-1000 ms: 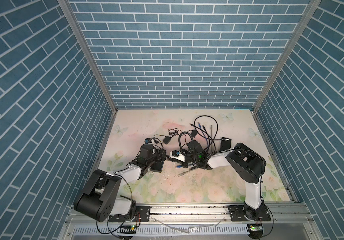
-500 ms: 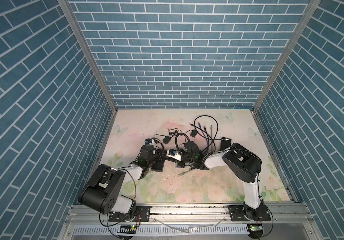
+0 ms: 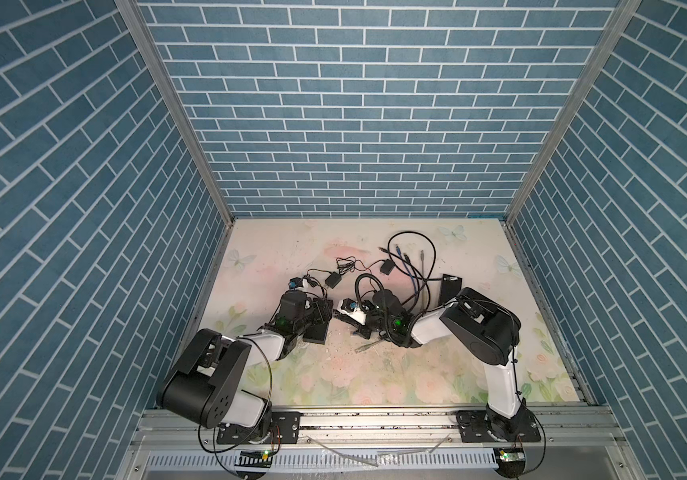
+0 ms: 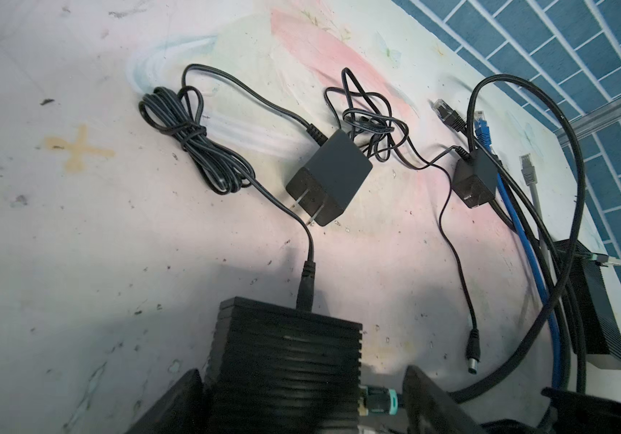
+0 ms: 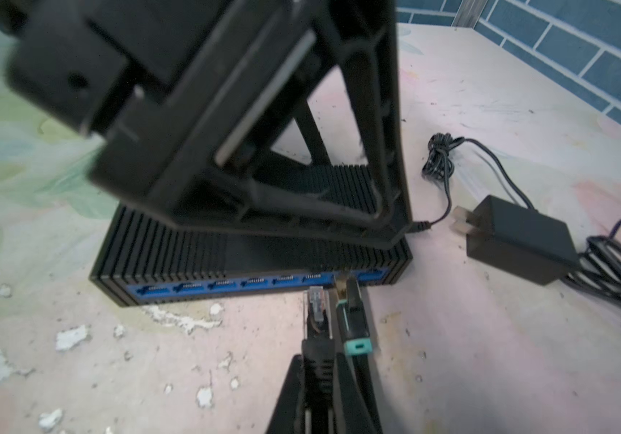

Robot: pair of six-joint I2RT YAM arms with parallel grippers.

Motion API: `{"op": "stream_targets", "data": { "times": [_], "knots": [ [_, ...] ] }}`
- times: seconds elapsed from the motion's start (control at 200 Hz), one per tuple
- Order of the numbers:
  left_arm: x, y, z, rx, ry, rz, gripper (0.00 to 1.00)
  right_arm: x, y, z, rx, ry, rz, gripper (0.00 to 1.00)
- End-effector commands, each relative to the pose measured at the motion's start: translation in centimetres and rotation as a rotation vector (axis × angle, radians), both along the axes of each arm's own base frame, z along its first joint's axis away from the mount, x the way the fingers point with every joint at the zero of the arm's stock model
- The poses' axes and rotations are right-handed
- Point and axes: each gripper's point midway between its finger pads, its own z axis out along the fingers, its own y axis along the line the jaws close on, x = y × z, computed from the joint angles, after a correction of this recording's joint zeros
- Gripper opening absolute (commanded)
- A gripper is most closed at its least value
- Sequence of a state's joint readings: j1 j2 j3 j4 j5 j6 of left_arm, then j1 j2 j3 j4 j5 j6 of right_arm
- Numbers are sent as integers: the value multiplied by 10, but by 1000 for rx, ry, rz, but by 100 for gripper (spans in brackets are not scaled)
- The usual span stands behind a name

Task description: Insert the plug into the switch port

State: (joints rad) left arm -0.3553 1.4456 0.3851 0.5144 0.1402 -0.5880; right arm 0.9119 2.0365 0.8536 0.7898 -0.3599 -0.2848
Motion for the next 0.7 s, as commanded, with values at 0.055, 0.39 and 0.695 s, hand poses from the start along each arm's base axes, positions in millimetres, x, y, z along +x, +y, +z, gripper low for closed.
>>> {"op": "stream_targets", "data": {
  "times": [0.055, 0.39, 0.695],
  "knots": [
    [-2, 1, 1, -2, -5, -8, 84, -11, 0, 4, 29, 10, 10, 0],
    [-5, 0, -1, -2, 0, -23, 84, -13, 14, 14, 97, -26, 45, 0],
    [-5, -2, -1, 5, 3, -34, 83, -12, 15, 7, 84, -16, 41, 0]
  ]
}}
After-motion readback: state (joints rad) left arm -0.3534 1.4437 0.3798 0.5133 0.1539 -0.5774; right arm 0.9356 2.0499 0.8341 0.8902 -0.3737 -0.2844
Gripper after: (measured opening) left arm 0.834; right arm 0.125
